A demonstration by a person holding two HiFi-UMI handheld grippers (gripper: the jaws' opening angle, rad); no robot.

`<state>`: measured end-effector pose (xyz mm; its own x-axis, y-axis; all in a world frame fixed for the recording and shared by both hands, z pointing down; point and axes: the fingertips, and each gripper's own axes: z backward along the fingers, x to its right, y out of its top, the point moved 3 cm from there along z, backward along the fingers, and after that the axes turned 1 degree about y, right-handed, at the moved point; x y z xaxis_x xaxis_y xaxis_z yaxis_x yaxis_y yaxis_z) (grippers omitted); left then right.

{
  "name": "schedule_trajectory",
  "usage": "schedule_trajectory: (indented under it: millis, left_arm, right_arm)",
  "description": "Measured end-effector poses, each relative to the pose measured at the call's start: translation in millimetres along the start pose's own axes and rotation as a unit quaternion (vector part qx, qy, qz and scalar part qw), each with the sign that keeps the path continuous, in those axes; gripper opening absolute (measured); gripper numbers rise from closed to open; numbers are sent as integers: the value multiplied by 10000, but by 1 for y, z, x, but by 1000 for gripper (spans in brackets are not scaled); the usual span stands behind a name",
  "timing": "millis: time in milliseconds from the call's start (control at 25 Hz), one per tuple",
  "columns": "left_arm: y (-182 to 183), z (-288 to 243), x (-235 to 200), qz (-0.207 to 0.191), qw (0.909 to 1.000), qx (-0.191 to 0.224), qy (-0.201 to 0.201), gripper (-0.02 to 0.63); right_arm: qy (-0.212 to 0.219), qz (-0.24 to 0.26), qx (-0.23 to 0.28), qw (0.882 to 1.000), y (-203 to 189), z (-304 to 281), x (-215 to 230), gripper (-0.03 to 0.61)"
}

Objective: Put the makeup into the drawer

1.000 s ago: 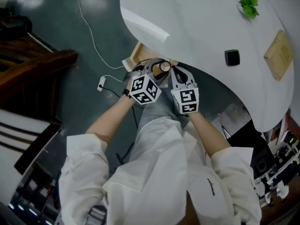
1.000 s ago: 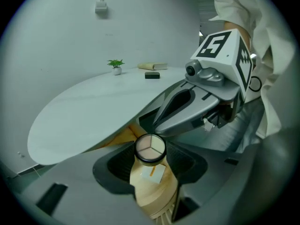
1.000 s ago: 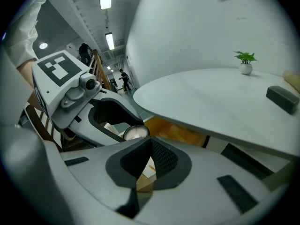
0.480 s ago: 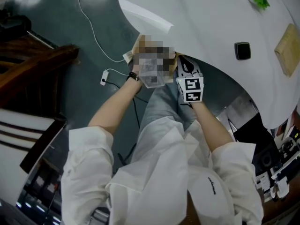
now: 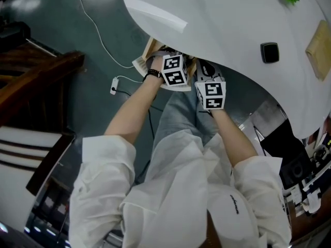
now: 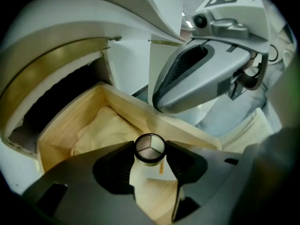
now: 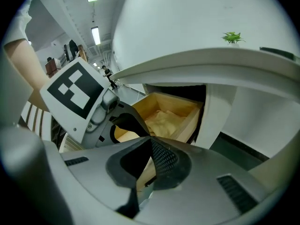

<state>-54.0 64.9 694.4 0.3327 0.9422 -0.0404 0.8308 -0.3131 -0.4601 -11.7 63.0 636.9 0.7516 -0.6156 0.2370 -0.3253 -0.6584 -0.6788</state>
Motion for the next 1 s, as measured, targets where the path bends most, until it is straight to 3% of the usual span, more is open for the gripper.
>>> schedule_trajectory:
  millis: [640,720,800,960,1000]
  left_arm:
    - [-19,-42,7,-167,9991,-335,-186,225]
    - [-21,-41,10,-139,9991,-331,-235,266]
    - [-17,-34,9,-149,9994,-231,-215,268]
    - [0,-3,12,-636,9978,142,-107,264]
    - [5,8,16,-847,9960,259,-106,236]
  right_arm:
    - [5,-19,-26,10000,-8,7,-5,18]
    - [16,-18,-18,10000,-9,9,-8,18]
    - [30,-23,3,10000,-8,12,-10,18]
    - [107,-4,42,9999,-2,25,-18,18]
    - [135,7,76,9999,0,30,-21,18]
